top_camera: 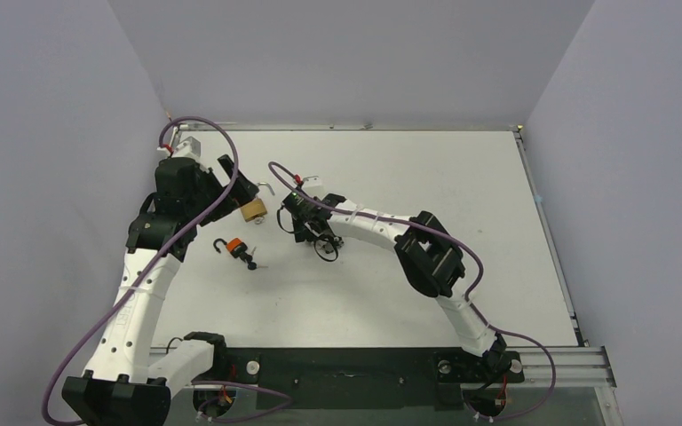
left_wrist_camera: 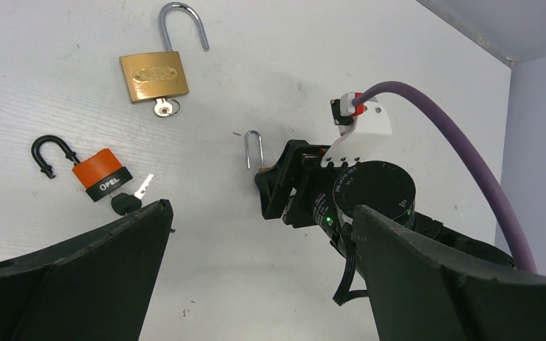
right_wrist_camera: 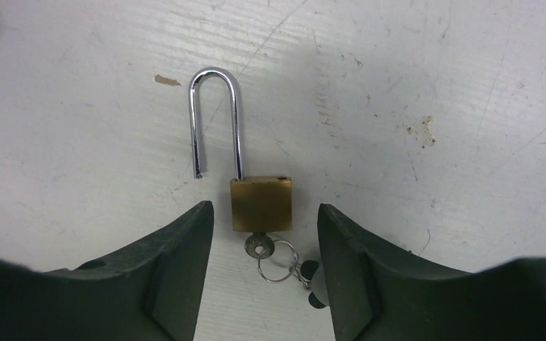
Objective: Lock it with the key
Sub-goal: Pick up the lock from the center of the board.
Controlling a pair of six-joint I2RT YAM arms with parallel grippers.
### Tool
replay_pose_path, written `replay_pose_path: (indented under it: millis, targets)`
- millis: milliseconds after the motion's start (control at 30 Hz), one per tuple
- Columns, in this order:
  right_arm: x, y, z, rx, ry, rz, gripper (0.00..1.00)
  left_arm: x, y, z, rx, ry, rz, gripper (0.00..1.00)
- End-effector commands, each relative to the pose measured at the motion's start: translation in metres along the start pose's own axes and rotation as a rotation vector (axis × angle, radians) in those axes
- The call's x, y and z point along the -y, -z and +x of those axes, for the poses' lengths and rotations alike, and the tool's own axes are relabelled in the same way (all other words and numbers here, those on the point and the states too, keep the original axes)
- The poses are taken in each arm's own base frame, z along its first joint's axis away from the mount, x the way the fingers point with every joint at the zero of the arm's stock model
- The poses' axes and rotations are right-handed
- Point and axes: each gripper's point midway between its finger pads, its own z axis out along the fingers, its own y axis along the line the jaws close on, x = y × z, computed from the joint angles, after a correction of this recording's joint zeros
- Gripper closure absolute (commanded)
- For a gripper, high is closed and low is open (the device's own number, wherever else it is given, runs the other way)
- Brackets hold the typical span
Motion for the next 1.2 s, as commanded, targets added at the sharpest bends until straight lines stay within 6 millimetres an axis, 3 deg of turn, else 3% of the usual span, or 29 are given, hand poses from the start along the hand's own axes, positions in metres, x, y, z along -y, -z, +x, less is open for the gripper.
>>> replay_pose_path:
  millis: [0, 367, 600, 767, 867, 933, 1067, 1133, 1167]
  targets:
    - [-0.002, -0.006, -0.010, 0.031, 0.022, 0.008, 0.52, 0.005, 0.004, -0.012, 0.040, -0.013, 0.026, 0.00]
    - [0.013, -0.011, -0.001, 0.042, 0.073, 0.083, 0.53, 0.008, -0.003, -0.012, 0.029, -0.002, 0.039, 0.00]
    - [0.009, -0.018, 0.002, 0.040, 0.096, 0.089, 0.62, 0.005, -0.003, -0.013, 0.035, 0.000, 0.026, 0.00]
    - [0.010, -0.018, 0.003, 0.040, 0.095, 0.086, 0.75, 0.004, -0.004, -0.013, 0.035, 0.001, 0.018, 0.00]
    - [0.020, -0.015, 0.001, 0.050, 0.080, 0.092, 0.92, 0.005, -0.006, -0.015, 0.034, -0.001, 0.019, 0.00]
    - [0.027, -0.006, -0.011, 0.091, 0.049, 0.075, 1.00, 0.007, -0.007, -0.016, 0.030, -0.006, 0.026, 0.00]
    - [0.044, 0.032, -0.040, 0.197, 0.020, 0.032, 1.00, 0.016, -0.011, -0.018, 0.020, -0.020, 0.066, 0.00]
    - [0.049, 0.066, -0.058, 0.266, 0.006, -0.022, 1.00, 0.023, -0.012, -0.019, 0.013, -0.033, 0.104, 0.00]
    - [0.054, 0.069, -0.054, 0.263, 0.023, -0.030, 1.00, 0.028, -0.013, -0.018, 0.001, -0.043, 0.128, 0.00]
